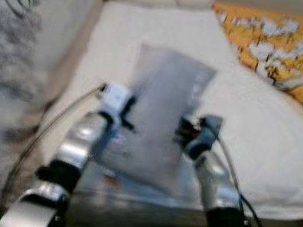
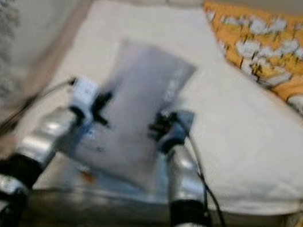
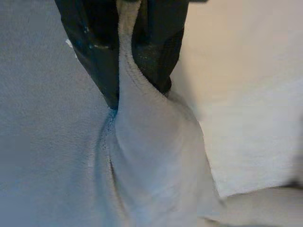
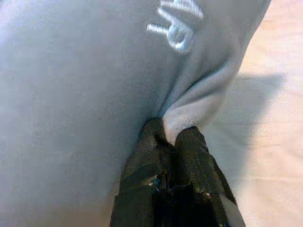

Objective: Clean up the room

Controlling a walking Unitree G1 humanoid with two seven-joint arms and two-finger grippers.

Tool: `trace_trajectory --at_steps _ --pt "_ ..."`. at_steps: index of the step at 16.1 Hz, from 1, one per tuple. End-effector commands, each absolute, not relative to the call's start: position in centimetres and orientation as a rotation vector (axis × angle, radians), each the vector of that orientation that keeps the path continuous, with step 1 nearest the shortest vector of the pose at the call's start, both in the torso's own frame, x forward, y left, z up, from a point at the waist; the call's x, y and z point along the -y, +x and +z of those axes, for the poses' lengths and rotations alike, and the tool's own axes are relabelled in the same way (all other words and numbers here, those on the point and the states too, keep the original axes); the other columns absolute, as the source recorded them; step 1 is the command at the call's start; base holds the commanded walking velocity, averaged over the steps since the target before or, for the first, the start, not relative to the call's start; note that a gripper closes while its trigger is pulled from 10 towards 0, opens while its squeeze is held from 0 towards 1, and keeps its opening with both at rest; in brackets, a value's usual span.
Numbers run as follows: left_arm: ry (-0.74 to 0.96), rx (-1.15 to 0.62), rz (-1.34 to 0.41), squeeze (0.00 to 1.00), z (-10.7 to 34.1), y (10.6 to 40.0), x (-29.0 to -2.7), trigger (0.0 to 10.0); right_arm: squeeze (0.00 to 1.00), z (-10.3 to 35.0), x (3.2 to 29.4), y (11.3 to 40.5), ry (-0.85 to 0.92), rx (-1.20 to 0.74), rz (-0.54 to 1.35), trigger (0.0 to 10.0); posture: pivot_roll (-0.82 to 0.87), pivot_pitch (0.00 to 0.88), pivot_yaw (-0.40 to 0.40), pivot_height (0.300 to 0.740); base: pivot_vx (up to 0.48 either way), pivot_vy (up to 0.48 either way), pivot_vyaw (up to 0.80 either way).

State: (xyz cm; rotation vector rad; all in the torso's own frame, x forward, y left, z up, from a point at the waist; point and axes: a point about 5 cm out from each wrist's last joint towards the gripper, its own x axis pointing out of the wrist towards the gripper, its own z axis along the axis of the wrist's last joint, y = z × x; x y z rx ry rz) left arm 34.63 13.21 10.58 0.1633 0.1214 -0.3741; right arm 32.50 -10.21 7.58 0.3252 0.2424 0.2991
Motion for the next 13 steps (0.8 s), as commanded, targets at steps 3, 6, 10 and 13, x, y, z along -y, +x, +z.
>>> trace_trajectory --at_steps 3,6,10,13 --pt "0.167 -0.078 -0.412 0.00 11.34 34.80 -11.57 10.0 0.00 8.60 10.81 32.98 0.313 -0.196 0.296 10.0 0.06 0.000 0.036 0.740 0.000 0.222 0.00" --pt "0.122 -0.072 -0.420 0.00 11.54 34.80 -11.44 10.0 0.00 8.65 10.77 33.03 0.310 -0.196 0.299 10.0 0.06 0.000 0.034 0.740 0.000 0.000 0.00" --pt "0.124 -0.068 -0.397 0.00 11.72 35.04 -11.83 10.0 0.00 8.64 10.67 33.11 0.307 -0.199 0.303 10.0 0.07 0.000 0.027 0.740 0.150 0.000 0.00" --pt "0.133 -0.069 -0.395 0.00 11.77 35.15 -11.94 10.0 0.00 8.67 10.28 33.15 0.277 -0.197 0.330 10.0 0.07 0.000 0.020 0.740 0.306 0.000 0.00"
